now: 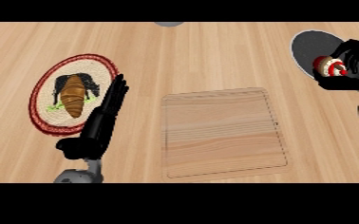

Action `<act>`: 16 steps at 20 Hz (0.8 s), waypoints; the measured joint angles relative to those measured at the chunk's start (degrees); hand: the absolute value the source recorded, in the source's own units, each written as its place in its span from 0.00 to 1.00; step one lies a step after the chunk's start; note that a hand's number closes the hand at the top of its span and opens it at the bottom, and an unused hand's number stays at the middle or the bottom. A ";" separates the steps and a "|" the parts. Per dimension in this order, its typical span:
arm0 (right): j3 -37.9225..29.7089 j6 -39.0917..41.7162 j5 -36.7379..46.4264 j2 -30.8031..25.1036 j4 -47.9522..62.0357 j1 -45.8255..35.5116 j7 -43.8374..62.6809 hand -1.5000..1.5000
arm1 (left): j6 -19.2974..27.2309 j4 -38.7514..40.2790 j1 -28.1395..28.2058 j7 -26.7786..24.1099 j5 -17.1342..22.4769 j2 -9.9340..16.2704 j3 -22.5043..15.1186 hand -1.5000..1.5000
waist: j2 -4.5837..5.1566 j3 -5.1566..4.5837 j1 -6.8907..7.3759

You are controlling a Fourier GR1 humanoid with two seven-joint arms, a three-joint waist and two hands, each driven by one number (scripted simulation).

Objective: Pick the cupcake from the cutting board and place it in the pan

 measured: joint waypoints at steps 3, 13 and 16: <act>-1.50 -7.28 2.06 -1.75 7.76 -2.62 -4.40 1.00 | -0.31 -0.90 0.95 -0.18 -0.22 -0.11 -0.71 0.50 | 0.15 0.04 0.61; -10.12 -17.51 -1.49 -9.72 30.92 -13.78 -16.39 1.00 | -1.44 -0.31 -0.29 -0.97 -0.13 -0.06 -0.81 0.50 | 1.17 0.23 2.76; -11.54 -18.05 -2.16 -11.90 35.17 -15.48 -18.66 1.00 | -1.22 -0.19 -0.82 -0.81 -0.71 -0.64 -1.59 0.50 | 1.50 0.32 3.26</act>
